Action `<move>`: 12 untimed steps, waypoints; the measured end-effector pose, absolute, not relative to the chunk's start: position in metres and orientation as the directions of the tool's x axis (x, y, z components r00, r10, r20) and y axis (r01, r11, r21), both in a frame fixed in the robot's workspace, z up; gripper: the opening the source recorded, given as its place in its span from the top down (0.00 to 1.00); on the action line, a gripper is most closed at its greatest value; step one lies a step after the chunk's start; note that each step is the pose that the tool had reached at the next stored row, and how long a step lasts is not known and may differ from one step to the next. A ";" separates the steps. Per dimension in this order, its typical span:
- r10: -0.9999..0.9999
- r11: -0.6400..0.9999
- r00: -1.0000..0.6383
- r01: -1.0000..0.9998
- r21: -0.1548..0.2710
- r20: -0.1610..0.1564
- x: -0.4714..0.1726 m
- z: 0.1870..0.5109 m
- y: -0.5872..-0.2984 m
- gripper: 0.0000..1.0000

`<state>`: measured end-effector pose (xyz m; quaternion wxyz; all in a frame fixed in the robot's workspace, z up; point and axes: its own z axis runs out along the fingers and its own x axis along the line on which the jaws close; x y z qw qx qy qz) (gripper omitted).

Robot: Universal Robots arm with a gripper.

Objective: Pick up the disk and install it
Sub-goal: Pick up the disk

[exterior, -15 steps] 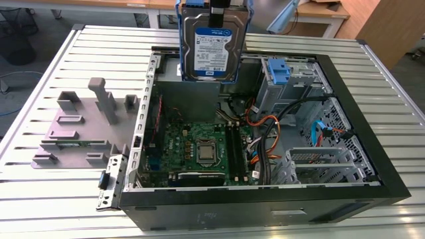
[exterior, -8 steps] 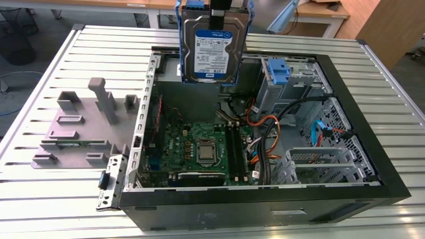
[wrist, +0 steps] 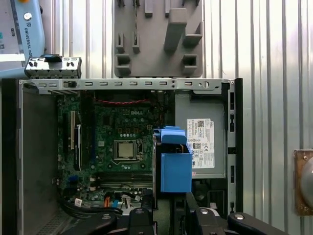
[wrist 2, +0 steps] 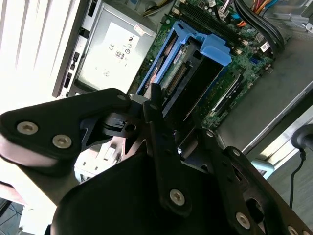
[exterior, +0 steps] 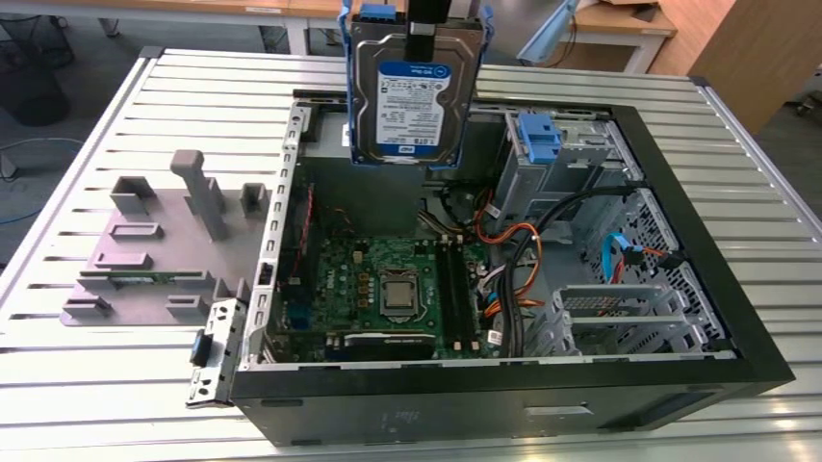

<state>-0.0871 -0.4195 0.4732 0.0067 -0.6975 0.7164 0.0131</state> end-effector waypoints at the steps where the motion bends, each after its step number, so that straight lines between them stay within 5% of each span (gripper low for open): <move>1: -0.999 0.027 -0.027 -1.000 0.009 -0.028 -0.087 0.473 -0.420 0.65; 12: -0.999 0.027 -0.027 -1.000 0.009 -0.028 -0.086 0.473 -0.428 0.65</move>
